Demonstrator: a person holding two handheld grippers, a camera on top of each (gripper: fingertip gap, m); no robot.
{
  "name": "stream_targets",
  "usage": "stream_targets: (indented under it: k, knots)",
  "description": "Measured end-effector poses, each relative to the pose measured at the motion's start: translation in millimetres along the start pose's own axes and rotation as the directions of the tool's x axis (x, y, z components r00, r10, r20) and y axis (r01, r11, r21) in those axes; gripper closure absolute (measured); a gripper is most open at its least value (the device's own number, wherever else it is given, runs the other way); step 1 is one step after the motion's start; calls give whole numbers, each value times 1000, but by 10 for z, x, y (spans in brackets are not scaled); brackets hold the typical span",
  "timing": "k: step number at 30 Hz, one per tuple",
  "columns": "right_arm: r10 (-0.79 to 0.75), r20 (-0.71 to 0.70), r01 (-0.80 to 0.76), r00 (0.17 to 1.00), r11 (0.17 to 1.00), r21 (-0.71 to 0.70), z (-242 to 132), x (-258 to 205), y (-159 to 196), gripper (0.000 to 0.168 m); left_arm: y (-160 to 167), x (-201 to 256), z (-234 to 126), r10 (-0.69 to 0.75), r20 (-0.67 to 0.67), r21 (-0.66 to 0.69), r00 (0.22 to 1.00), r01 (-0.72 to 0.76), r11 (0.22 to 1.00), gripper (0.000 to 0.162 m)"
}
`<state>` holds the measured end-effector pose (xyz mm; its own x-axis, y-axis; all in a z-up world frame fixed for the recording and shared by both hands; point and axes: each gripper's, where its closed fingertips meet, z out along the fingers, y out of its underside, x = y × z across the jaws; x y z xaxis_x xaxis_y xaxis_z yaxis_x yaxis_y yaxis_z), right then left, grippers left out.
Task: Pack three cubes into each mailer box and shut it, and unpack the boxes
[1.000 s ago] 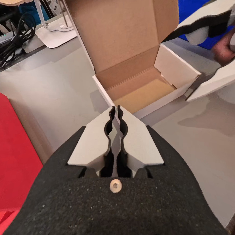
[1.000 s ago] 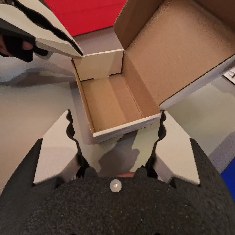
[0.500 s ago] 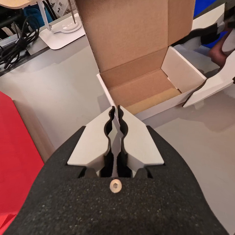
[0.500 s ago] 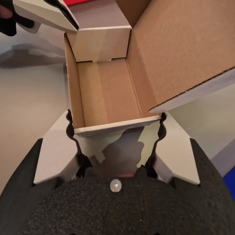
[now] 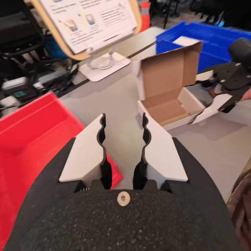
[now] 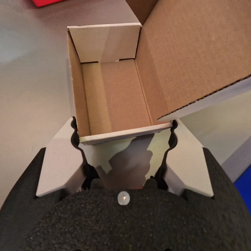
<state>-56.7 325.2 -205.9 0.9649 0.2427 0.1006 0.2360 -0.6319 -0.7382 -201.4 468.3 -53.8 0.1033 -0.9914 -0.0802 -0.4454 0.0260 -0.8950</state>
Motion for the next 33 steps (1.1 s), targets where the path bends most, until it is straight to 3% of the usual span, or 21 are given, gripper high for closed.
stream_targets:
  k: [3, 6, 7, 9, 12, 14, 19, 22, 28, 31, 33]
  knots:
    - [3, -3, -3, 1000, 1000, -1, -4, 2, 4, 35, 254, -585, -262, -23, 71, -221, 997, 38, 974, 110]
    - [2, -6, -2, 1000, 1000, -4, -10, 2, 14, 35, 758, -1208, -398, -199, 242, -471, 949, 295, 832, 117]
    - [4, -6, -4, 1000, 1000, -5, -11, 4, 15, 35, 901, -1358, -381, -275, 305, -497, 912, 399, 771, 113]
    - [6, -5, -6, 1000, 1000, -5, -10, 3, 13, 35, 1193, -1589, -353, -346, 441, -541, 828, 553, 634, 90]
    - [6, -5, -6, 1000, 1000, -3, -6, 2, 6, 35, 1477, -1848, -361, -273, 585, -560, 763, 624, 545, 94]
    - [5, -5, -5, 1000, 1000, -2, -6, 1, 6, 35, 1566, -1826, -303, -299, 596, -570, 745, 655, 495, 92]
    - [5, -4, -5, 1000, 1000, -2, -10, 2, 10, 35, 1601, -1780, -80, -437, 589, -513, 679, 733, 447, 89]
    - [6, -3, -6, 1000, 1000, -2, -14, 2, 16, 35, 1753, -1755, -39, -421, 603, -543, 678, 735, 406, 89]
    - [6, -2, -6, 1000, 1000, -4, -16, 2, 18, 35, 1861, -1761, -52, -399, 609, -572, 686, 728, 379, 119]
    - [3, -4, -3, 1000, 1000, -6, -12, 0, 14, 35, 1774, -1759, -108, -382, 580, -595, 720, 694, 404, 119]
    - [2, -4, -2, 1000, 1000, -7, -12, -1, 13, 35, 1561, -1765, -157, -382, 548, -585, 744, 667, 461, 119]
